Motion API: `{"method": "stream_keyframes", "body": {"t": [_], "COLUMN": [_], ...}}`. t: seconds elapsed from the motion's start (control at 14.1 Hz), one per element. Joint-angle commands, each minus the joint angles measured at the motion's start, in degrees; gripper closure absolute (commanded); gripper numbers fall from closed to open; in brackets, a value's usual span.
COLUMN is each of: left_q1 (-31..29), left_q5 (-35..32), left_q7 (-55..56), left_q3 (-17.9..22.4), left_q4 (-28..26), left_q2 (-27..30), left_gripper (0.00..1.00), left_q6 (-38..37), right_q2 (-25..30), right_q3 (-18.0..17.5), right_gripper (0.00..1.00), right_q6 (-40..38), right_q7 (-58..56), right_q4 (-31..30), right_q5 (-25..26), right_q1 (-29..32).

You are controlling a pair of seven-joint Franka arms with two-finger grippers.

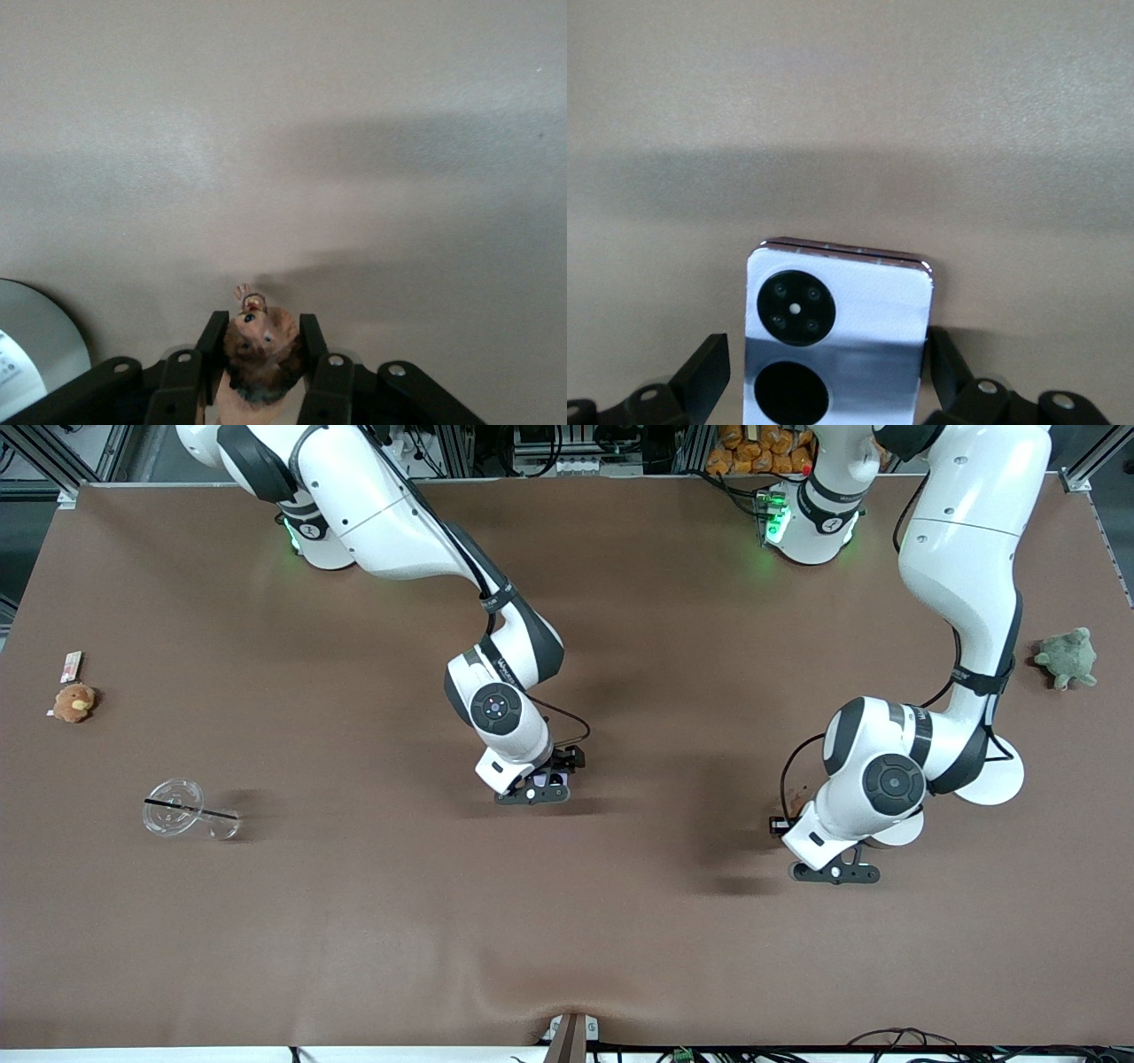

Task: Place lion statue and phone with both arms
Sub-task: 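Carry the lion toward the lamp while the right gripper carries the phone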

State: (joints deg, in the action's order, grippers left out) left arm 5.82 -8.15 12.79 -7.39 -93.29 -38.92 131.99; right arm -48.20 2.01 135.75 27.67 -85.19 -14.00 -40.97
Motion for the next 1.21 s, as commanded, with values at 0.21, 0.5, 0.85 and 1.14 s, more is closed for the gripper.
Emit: {"method": "stream_keyframes", "body": {"t": [0.21, 0.5, 0.85, 1.14], "left_q1": [-5.0, -8.7, -10.6, -11.5], "left_q5": [-1.2, -1.2, -1.1, -1.2], "left_q7": [-4.4, -8.5, -9.3, -9.3], "left_q3": [-2.6, -3.6, -5.0, -5.1], "left_q4": [-7.0, -8.6, -9.3, -9.9], "left_q2": [4.5, 4.6, 4.6, 4.5], "left_gripper": [1.00, 1.00, 1.00, 1.00], "left_q6": [3.4, 4.3, 4.6, 4.7], "right_q2": [-1.5, -1.0, 3.9, 9.5], "right_q3": [0.5, 0.6, 1.4, 7.9], "right_gripper": [0.00, 0.89, 0.94, 0.94], "right_q6": [1.2, 2.8, -3.4, -9.0], "right_q7": [4.7, 5.9, 5.7, 4.2], "right_q4": [0.8, 0.6, 0.7, 0.9], "right_q5": [-0.2, 0.3, 0.2, 0.3], "right_q1": [-0.7, -0.4, 2.1, 2.7]}}
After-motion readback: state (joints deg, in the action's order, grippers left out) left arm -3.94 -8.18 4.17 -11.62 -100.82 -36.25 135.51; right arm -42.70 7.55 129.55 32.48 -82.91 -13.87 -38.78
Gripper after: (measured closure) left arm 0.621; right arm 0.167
